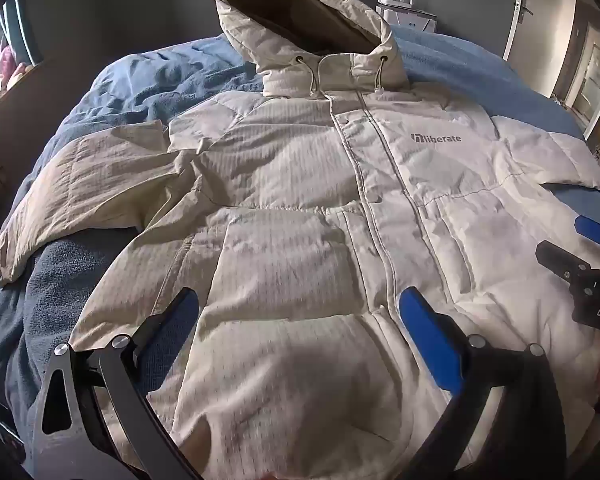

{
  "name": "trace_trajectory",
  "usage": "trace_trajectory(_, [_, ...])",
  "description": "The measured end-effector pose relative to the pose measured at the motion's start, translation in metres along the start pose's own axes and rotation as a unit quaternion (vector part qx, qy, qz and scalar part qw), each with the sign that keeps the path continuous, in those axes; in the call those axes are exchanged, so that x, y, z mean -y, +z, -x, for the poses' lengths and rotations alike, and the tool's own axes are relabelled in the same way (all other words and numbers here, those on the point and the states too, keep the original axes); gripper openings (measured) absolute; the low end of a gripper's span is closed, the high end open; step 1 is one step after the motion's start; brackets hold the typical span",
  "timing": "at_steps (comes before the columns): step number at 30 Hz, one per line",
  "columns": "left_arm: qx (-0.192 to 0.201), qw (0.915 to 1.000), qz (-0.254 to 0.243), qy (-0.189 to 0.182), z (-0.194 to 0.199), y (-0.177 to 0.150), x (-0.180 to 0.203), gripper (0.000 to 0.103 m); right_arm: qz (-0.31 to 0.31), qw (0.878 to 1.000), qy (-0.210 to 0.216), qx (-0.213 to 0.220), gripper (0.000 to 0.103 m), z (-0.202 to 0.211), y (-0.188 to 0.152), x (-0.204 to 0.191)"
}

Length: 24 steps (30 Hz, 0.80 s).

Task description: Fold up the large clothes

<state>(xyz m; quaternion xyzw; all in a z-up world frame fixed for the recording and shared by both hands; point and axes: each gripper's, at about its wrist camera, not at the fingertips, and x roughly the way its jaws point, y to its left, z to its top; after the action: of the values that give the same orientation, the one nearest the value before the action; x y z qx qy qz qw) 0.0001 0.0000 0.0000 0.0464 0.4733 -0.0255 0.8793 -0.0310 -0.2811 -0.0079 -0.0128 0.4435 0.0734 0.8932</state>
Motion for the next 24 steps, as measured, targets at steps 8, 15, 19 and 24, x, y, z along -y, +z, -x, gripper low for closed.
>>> trace_trajectory(8, [0.001,1.0000,0.001,-0.001,0.0001,0.0000,-0.0001,0.097,-0.005,1.000,0.000,-0.002,0.097,-0.0014,-0.0011,0.0012])
trace_trajectory(15, [0.001,1.0000,0.001,-0.001,0.0004,-0.0002,-0.0001,0.097,-0.004,1.000,0.001,-0.005,0.097,-0.0026,-0.0002,0.0018])
trace_trajectory(19, [0.000,1.0000,0.001,-0.001,0.0003,-0.0002,0.0000,0.097,-0.003,1.000,0.001,-0.005,0.097,-0.0025,-0.0010,0.0016])
trace_trajectory(24, [-0.001,1.0000,0.002,-0.002,0.0000,-0.0001,-0.0002,0.097,-0.003,1.000,0.002,-0.005,0.097,-0.0027,-0.0006,0.0019])
